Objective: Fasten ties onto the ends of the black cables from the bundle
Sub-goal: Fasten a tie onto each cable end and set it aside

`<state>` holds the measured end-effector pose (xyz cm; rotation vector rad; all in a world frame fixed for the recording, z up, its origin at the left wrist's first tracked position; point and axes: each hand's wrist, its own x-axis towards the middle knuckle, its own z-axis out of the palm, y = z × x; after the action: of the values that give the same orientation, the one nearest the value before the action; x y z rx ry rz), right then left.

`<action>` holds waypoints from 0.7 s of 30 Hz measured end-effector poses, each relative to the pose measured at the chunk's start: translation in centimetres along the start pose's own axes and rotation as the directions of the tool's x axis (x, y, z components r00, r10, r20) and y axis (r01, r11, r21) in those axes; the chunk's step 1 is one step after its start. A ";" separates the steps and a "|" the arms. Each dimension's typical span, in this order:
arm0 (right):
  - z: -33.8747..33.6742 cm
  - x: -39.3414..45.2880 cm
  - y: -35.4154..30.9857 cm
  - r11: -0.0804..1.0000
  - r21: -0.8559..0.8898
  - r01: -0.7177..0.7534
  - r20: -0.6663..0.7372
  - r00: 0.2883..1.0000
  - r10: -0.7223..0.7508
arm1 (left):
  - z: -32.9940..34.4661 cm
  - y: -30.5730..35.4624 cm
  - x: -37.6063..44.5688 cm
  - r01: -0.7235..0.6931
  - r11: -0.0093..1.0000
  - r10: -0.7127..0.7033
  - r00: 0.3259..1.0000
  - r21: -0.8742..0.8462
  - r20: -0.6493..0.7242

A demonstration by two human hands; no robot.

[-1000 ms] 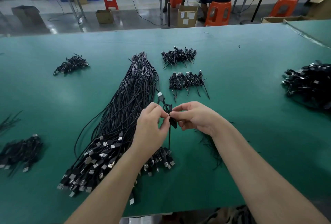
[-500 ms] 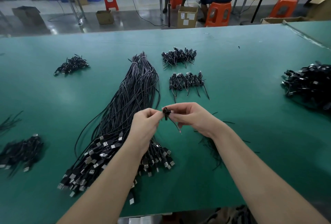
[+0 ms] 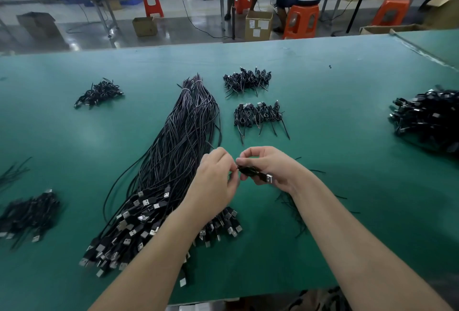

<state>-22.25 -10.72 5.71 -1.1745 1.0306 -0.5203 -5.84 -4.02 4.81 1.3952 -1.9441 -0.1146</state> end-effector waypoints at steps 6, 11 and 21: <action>-0.3 -0.6 0.7 0.979 0.188 0.085 0.087 0.991 -0.102 | 0.1 0.1 -0.1 0.287 0.924 -0.298 0.955 -0.253 -0.003; 0.0 -1.1 0.5 0.959 -0.025 0.283 0.048 0.958 -0.281 | -0.3 -0.7 0.7 0.649 0.331 -0.635 0.690 -0.685 0.347; 0.5 -0.3 -1.0 0.968 -0.175 0.178 -0.073 0.978 -0.193 | -0.1 0.1 0.4 0.458 0.756 -0.499 0.866 -0.467 0.042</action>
<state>-21.83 -10.61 6.81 -1.4169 1.0627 -0.6481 -5.91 -4.28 5.17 1.4962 -1.3175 -0.7073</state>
